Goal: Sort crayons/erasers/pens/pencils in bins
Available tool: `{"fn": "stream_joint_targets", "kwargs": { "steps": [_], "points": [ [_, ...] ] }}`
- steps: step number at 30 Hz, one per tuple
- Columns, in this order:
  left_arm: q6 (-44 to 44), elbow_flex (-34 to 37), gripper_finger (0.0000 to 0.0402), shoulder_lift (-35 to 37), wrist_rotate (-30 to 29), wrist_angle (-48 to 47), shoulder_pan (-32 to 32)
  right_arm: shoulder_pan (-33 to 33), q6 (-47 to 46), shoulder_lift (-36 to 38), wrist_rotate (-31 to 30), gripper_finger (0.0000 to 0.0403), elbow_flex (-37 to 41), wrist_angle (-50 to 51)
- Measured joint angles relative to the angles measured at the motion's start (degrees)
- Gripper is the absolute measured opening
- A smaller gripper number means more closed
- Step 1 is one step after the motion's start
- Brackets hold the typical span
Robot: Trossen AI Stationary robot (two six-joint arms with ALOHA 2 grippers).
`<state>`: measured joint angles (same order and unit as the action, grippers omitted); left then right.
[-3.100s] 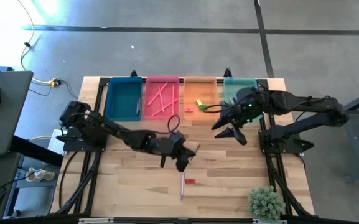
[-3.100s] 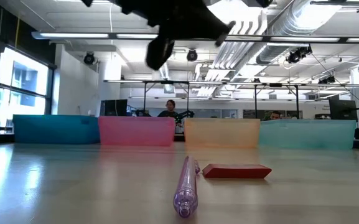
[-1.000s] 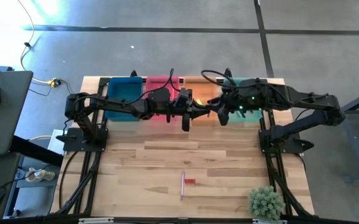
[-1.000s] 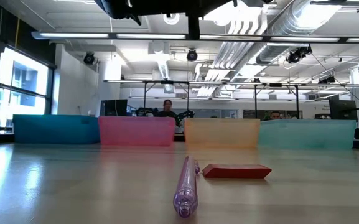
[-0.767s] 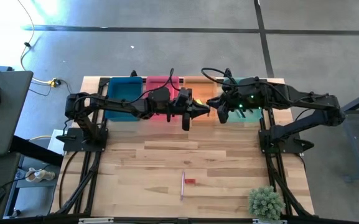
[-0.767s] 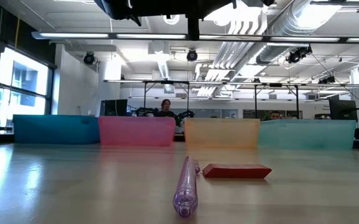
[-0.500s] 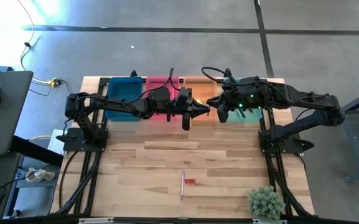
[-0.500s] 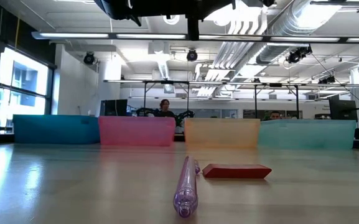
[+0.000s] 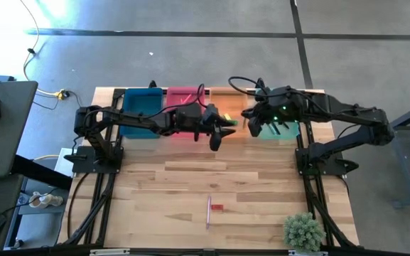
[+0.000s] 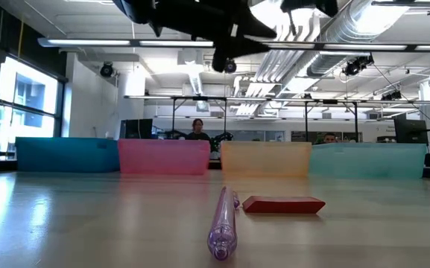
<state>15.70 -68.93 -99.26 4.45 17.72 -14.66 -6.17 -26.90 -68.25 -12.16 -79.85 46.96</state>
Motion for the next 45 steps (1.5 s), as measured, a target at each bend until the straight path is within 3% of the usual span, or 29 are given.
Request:
{"fn": "stream_joint_targets", "kwargs": {
  "steps": [7, 13, 23, 29, 35, 45],
  "points": [
    [-1.39, 0.02, 0.0148, 0.0, -0.2, -11.23, -0.01, -5.39, -0.2, 0.0, -5.91, 0.0008, 0.0, 12.93],
    [-0.96, 0.02, 0.0132, 0.0, -0.17, -17.3, 0.02, -10.1, 0.24, 0.1, -8.69, 0.001, 1.67, 17.93],
    [-0.91, 0.02, 0.0122, 0.0, 0.02, -22.84, 0.02, -20.8, 0.56, 0.07, -5.71, 0.0011, 13.27, 18.31],
    [-0.9, 0.02, 0.0122, 0.0, 0.02, -26.22, 0.09, -26.35, 3.94, 0.07, -5.01, 0.0012, 19.56, 11.26],
    [-0.89, 0.02, 0.0122, 0.0, 0.02, -30.21, 0.09, -31.62, 3.37, 0.07, 0.28, 0.0012, 27.83, 0.86],
    [2.14, 0.02, 0.0122, 0.0, 0.04, -35.55, 0.11, -35.46, 0.95, 0.07, 2.39, 0.0012, 36.92, -9.05]
  ]
}}
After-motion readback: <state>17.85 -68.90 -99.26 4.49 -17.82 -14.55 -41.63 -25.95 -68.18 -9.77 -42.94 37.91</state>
